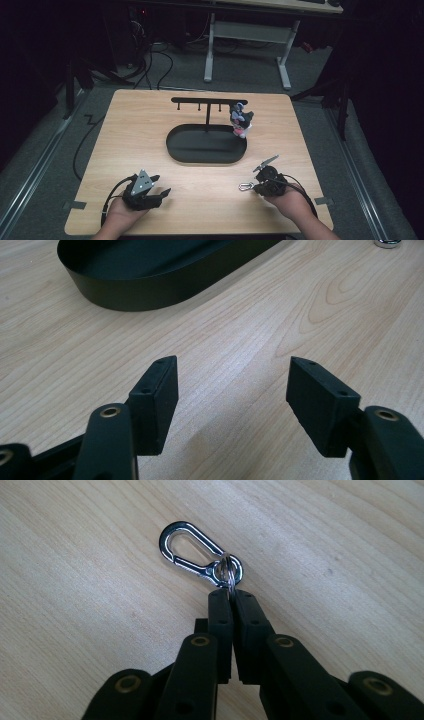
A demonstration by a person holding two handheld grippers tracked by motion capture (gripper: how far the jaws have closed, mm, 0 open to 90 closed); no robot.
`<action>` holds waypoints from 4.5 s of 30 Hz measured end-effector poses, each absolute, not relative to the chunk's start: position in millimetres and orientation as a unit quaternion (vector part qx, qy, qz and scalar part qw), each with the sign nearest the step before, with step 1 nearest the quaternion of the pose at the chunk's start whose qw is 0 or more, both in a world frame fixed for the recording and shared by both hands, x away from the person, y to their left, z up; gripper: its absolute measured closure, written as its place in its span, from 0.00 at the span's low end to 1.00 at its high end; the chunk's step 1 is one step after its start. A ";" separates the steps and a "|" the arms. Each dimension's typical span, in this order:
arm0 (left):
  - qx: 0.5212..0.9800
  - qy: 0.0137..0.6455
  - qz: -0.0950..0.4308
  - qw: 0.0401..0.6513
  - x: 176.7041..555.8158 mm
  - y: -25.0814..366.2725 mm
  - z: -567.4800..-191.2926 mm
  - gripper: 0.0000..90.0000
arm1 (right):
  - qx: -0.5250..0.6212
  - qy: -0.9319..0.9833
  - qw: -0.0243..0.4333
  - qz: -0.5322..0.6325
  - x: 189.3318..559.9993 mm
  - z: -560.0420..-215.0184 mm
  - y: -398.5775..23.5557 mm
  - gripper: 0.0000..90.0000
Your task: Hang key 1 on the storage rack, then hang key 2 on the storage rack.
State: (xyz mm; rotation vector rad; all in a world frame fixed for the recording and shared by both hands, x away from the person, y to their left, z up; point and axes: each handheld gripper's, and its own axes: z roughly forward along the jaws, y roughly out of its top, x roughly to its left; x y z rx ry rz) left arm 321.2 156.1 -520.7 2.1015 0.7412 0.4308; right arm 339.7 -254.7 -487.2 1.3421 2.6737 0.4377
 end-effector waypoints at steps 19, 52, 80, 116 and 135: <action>0.839 0.297 0.174 0.422 320.7 155.9 -520.7 0.43 | 0.423 0.891 0.049 0.154 340.8 -472.5 -252.5 0.99; 0.832 0.300 0.181 0.430 317.8 158.2 -521.2 0.43 | 0.405 0.895 0.064 0.177 343.4 -430.4 -252.2 0.99; 0.829 0.302 0.190 0.431 314.0 160.8 -517.7 0.42 | 0.397 0.896 0.066 0.188 371.2 -415.9 -237.9 0.99; 0.826 0.305 0.185 0.437 317.6 164.7 -519.0 0.42 | 0.399 0.894 0.062 0.194 435.4 -359.6 -197.3 0.99; 0.830 0.305 0.178 0.431 319.1 164.8 -520.0 0.42 | 0.405 0.888 0.060 0.208 481.1 -337.7 -179.3 0.99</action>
